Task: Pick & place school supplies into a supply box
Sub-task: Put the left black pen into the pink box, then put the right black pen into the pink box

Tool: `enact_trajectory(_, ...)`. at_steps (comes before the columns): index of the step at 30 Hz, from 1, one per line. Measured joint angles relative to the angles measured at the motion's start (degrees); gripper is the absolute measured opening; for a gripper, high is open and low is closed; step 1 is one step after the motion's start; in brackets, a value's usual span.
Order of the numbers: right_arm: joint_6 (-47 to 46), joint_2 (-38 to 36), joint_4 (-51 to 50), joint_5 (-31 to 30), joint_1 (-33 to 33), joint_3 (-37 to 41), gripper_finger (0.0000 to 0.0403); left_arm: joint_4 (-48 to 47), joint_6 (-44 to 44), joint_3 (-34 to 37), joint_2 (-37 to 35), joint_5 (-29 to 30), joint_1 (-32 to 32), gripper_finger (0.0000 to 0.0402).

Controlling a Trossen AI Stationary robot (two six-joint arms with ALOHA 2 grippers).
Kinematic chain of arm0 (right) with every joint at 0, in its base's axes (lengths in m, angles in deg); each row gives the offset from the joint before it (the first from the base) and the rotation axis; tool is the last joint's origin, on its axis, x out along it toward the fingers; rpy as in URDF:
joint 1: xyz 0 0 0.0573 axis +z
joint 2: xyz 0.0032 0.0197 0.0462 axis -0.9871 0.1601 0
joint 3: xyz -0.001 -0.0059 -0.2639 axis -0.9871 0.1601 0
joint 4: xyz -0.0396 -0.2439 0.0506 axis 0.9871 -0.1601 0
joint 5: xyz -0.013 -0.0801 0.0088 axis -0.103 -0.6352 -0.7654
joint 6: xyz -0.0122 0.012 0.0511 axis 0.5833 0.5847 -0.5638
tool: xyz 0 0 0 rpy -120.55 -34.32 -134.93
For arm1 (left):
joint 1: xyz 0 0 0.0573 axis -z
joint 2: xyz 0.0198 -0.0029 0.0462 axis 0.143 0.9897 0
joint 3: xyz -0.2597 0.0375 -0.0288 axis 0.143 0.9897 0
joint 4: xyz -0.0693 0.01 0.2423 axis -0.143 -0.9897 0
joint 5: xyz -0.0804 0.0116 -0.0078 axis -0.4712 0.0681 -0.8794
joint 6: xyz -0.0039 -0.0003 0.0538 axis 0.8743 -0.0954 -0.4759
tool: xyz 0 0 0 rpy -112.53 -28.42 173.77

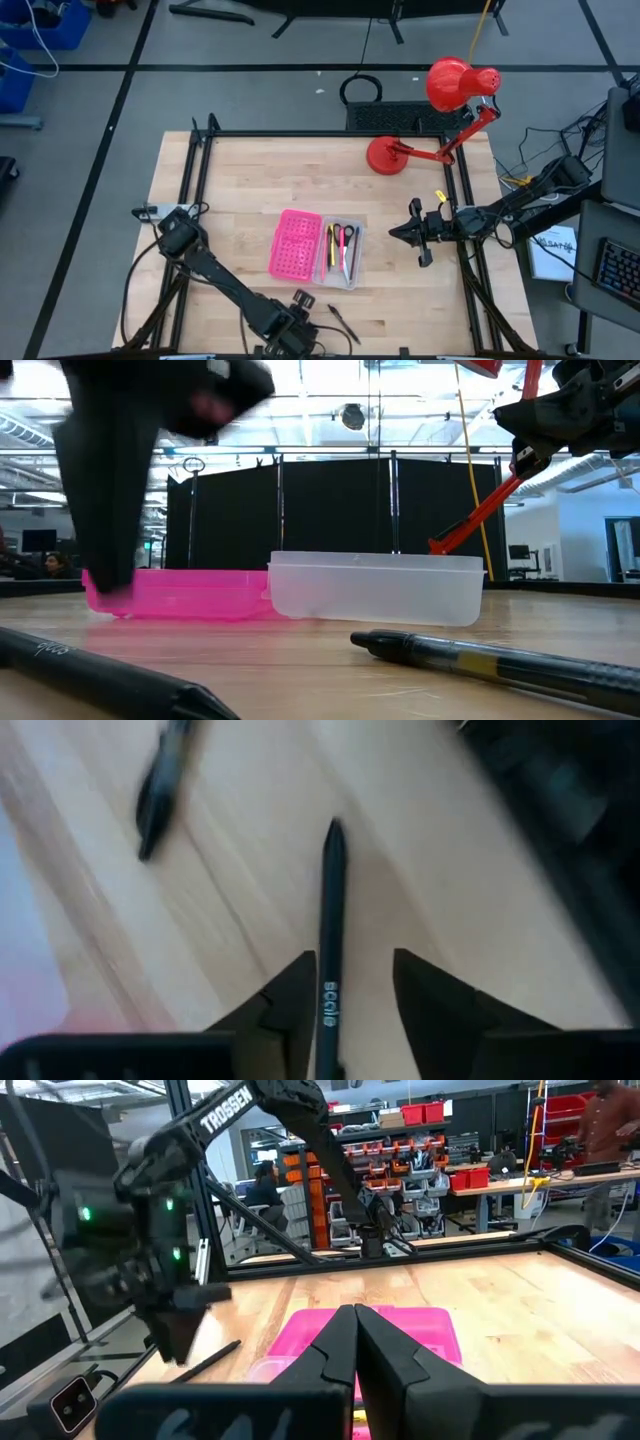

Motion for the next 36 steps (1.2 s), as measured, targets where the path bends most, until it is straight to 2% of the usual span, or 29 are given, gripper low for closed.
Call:
enact_trajectory(4, 0.01, -0.02, -0.06, 0.00, 0.00, 0.00, 0.0000, -0.22, 0.52, -0.21, 3.26, -0.50, -0.88, 0.0158)
enact_trajectory(8, -0.38, 0.10, -0.91, 0.02, 0.00, -0.01, 0.0000, -0.17, -0.40, -0.41, 5.57, -1.32, -1.70, 0.0151)
enact_trajectory(10, -0.39, 0.12, -1.24, 0.00, 0.00, 0.00, 0.0000, -0.32, -1.96, -0.54, 6.28, -3.14, -2.15, 0.0127)
enact_trajectory(13, -0.33, 0.13, -1.14, 0.00, 0.00, -0.01, 0.0000, -0.09, -4.80, -0.54, 6.88, -5.15, -2.41, 0.0052)
enact_trajectory(15, -0.30, 0.13, -0.96, 0.00, 0.00, -0.01, 0.0000, -0.11, -5.44, -0.54, 6.92, -6.07, -2.66, 0.0023)
enact_trajectory(22, -0.24, 0.13, -1.01, 0.00, 0.00, -0.01, 0.0000, -1.32, -6.64, -0.58, 5.86, -5.51, -2.70, 0.0023)
enact_trajectory(27, -0.23, 0.15, -0.89, -0.01, 0.01, 0.00, 0.0000, -7.30, -7.22, -4.82, 5.10, -1.62, -2.37, 0.0021)
enact_trajectory(30, -0.35, 0.13, -0.87, 0.00, 0.00, 0.01, 0.0000, -10.69, -7.37, -7.83, 4.98, 0.95, -2.26, 0.0001)
enact_trajectory(36, -0.37, 0.15, -0.91, -0.01, 0.01, 0.00, 0.0000, -14.26, -7.03, -10.27, 5.15, 1.88, -2.08, 0.0001)
